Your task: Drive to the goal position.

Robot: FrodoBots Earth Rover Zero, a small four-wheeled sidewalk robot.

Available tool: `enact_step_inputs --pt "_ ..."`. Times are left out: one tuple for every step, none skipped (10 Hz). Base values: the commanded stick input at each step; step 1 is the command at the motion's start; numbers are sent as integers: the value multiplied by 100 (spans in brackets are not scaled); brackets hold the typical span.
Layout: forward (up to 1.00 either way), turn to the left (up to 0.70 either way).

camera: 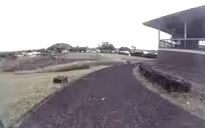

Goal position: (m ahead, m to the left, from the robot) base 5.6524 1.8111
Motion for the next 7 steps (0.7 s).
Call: enact_step_inputs --pt "85 0" --pt "85 0" --pt "85 0" --pt "85 0" --pt "85 0" --pt "85 0" --pt "85 0"
